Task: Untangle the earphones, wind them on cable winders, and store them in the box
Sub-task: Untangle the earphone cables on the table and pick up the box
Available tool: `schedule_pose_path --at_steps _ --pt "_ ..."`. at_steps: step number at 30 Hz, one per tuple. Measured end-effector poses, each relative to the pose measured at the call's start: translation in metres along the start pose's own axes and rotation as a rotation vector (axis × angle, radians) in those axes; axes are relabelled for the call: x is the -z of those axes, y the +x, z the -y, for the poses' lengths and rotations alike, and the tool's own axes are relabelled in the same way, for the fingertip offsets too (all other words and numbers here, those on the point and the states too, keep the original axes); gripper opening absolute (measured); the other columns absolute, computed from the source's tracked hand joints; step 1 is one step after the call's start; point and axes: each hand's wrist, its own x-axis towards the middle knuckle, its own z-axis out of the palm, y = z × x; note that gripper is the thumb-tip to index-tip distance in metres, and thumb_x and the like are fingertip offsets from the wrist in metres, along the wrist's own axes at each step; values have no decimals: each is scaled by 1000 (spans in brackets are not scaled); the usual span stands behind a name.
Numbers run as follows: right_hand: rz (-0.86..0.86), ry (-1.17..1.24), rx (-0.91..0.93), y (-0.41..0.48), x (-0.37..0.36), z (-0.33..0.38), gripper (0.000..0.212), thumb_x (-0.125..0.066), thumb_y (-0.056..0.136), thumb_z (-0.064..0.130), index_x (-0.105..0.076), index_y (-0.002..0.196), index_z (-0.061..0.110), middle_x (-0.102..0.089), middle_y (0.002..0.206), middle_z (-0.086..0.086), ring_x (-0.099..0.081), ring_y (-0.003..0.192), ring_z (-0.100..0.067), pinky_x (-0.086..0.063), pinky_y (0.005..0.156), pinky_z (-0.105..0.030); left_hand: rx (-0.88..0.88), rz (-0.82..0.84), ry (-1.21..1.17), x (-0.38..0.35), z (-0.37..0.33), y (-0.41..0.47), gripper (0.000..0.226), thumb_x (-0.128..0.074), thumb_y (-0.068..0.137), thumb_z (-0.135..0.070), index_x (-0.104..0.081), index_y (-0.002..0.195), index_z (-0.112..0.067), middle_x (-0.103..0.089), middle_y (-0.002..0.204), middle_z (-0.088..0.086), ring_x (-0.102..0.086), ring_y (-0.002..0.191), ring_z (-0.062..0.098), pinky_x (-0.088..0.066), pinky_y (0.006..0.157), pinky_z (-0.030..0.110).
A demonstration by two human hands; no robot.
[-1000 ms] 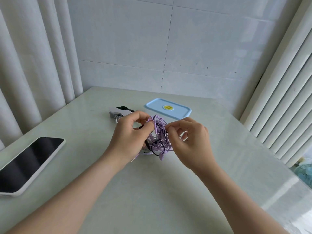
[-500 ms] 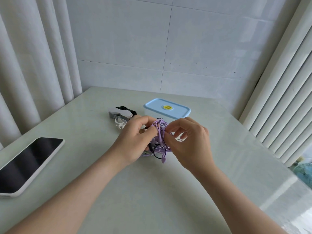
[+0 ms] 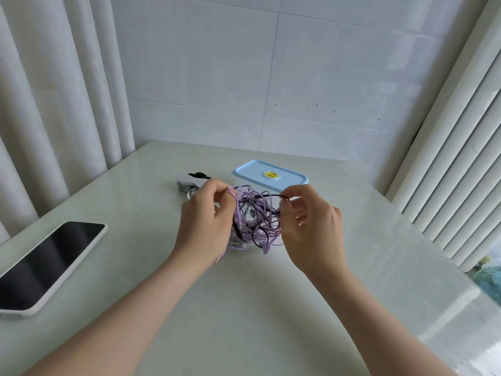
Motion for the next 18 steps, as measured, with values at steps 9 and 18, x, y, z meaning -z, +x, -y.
schedule_pose_path --at_steps 9,18 --pt "151 335 -290 6 5 0 25 -58 97 4 -76 88 20 -66 71 3 -51 63 -14 -39 58 -26 170 31 -192 2 -3 2 13 -62 104 -25 -71 98 -18 -75 78 2 -72 61 22 -64 67 52" --pt "142 720 -595 7 5 4 15 -55 103 4 -58 117 6 -76 83 -16 -70 69 -26 -58 65 -33 -25 208 -15 -1 -13 -9 25 -70 78 -19 -57 98 -27 -67 119 -15 -68 113 4 -55 102 35"
